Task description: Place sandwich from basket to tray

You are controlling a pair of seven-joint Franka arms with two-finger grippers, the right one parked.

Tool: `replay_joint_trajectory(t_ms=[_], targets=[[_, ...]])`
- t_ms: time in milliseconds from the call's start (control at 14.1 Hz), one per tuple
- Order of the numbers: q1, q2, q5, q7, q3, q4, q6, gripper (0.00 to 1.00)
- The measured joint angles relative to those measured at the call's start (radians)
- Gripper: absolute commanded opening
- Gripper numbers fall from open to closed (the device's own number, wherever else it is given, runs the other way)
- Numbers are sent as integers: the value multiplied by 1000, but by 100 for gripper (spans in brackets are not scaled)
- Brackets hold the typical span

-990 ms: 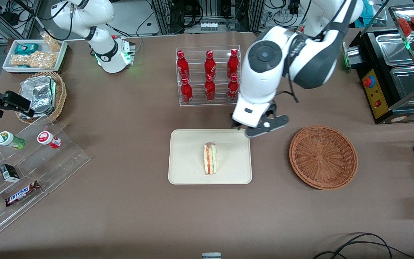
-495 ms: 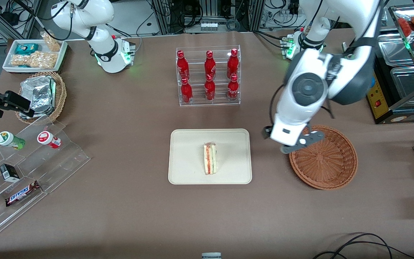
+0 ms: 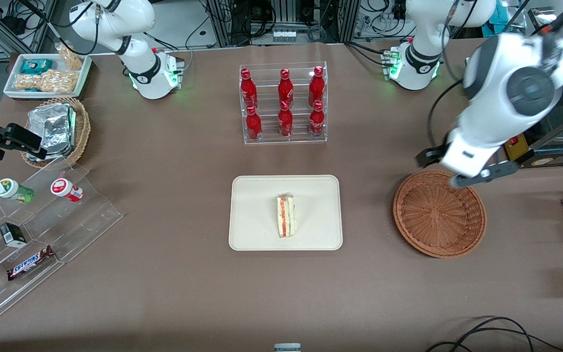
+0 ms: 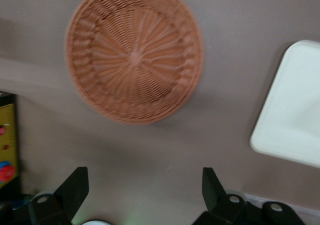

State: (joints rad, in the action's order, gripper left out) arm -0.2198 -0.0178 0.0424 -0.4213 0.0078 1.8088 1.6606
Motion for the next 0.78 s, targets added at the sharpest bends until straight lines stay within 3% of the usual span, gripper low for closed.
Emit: replay_joint_trajectory(t_ms=[354, 778], targets=[[228, 60, 0, 182, -134, 11, -17, 100], [240, 68, -3, 392, -88, -44, -16, 100]])
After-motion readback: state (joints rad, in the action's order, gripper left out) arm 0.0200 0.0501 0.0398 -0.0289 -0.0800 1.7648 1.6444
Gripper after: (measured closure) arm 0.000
